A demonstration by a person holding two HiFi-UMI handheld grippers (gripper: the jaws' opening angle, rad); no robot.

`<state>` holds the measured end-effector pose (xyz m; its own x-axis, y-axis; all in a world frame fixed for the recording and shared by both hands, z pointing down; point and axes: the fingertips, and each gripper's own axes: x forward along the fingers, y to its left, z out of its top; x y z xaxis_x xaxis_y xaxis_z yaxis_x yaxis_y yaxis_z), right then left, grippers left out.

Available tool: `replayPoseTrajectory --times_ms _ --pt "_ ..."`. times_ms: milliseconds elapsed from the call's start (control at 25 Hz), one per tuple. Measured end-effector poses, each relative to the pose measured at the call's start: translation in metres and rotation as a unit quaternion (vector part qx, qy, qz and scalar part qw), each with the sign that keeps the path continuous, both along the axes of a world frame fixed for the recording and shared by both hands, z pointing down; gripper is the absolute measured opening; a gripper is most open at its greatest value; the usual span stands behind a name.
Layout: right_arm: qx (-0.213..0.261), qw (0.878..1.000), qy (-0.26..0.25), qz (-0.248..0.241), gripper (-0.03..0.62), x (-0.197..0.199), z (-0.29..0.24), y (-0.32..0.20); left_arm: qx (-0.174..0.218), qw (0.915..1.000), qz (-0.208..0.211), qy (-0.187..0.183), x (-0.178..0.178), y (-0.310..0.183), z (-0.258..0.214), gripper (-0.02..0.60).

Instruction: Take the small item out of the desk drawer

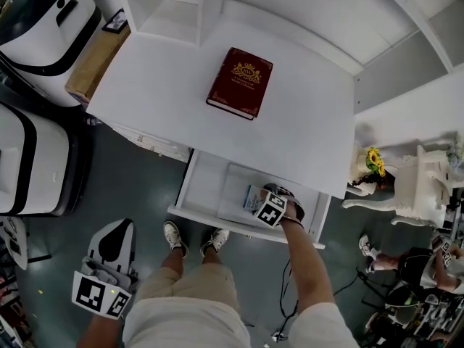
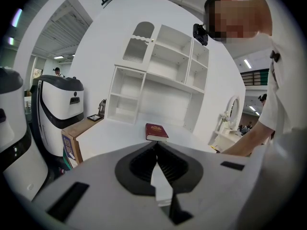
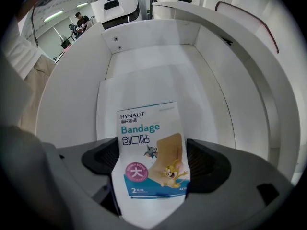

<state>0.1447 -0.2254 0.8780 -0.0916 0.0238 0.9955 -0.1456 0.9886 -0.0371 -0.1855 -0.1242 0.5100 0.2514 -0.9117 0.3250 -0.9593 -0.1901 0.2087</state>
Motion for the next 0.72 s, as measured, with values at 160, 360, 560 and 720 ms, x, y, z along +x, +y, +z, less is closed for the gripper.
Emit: replayPoseTrajectory --times_ms 160,360,560,720 --pt "-0.002 0.998 -0.016 0.055 0.451 0.007 -0.002 -0.001 0.005 1.0000 0.008 0.000 0.000 -0.002 -0.004 0.015" --pt "0.027 0.993 -0.025 0.111 0.451 0.018 -0.002 -0.004 0.011 0.9998 0.018 -0.001 -0.001 -0.003 -0.007 0.016" --pt "0.050 0.989 -0.025 0.134 0.451 0.018 -0.009 -0.001 0.017 0.9994 0.031 0.002 0.003 -0.006 -0.010 0.017" --pt "0.071 0.986 -0.031 0.149 0.451 0.022 -0.016 -0.001 0.019 0.9991 0.038 0.006 0.003 -0.004 -0.010 0.015"
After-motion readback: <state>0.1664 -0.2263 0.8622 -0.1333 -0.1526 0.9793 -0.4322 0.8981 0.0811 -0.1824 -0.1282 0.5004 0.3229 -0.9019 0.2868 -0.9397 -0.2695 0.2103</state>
